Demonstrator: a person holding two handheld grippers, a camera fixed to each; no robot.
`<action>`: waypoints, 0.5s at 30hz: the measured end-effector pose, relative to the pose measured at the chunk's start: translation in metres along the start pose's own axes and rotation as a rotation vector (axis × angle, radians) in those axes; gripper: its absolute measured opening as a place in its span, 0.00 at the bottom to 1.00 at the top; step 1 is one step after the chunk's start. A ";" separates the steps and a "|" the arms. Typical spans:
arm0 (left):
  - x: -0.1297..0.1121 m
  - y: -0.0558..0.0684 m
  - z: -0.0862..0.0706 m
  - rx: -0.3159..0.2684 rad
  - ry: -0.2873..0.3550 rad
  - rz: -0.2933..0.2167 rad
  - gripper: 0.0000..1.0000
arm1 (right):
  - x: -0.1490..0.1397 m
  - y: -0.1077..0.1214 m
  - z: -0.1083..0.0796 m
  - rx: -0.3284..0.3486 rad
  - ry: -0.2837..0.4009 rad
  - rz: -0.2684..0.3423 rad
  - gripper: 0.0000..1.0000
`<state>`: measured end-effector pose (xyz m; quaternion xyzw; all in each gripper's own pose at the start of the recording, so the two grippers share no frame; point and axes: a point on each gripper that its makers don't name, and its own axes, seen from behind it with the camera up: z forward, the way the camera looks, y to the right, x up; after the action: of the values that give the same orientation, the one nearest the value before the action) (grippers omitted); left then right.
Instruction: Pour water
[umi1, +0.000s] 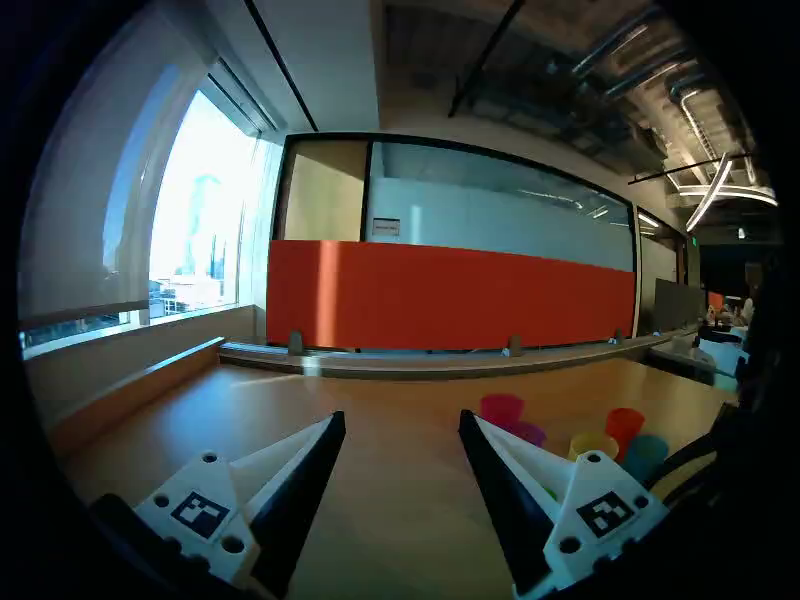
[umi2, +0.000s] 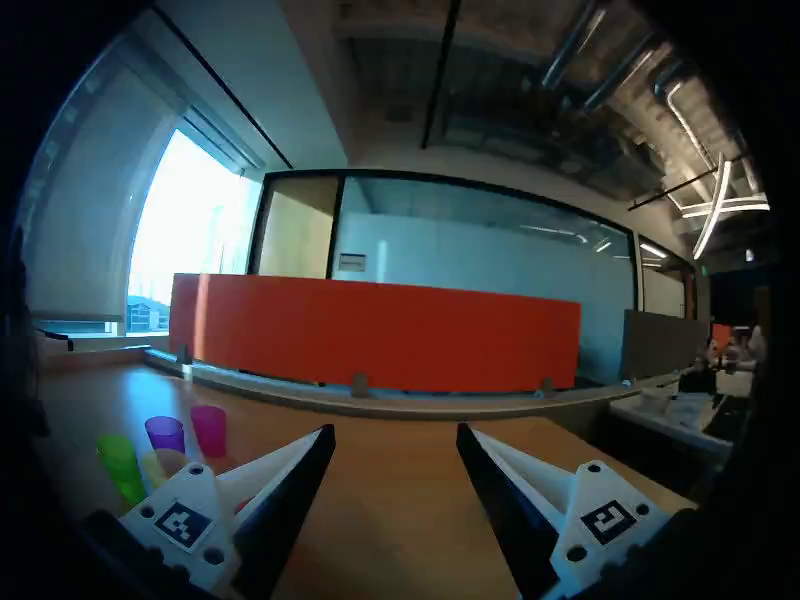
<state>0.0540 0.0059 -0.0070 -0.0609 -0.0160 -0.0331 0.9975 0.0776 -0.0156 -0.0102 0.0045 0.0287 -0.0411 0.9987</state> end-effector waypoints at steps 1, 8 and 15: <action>0.001 0.000 0.000 0.001 0.006 -0.006 0.84 | 0.001 0.000 0.000 -0.004 0.002 0.000 0.94; 0.007 -0.003 0.002 0.020 0.035 0.009 0.84 | 0.000 0.002 0.000 -0.013 -0.001 0.024 0.94; 0.010 -0.009 0.000 0.051 0.057 0.076 0.84 | -0.001 0.001 -0.001 -0.012 -0.010 0.052 0.95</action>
<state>0.0630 -0.0035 -0.0055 -0.0352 0.0137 0.0037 0.9993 0.0765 -0.0146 -0.0108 -0.0007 0.0237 -0.0151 0.9996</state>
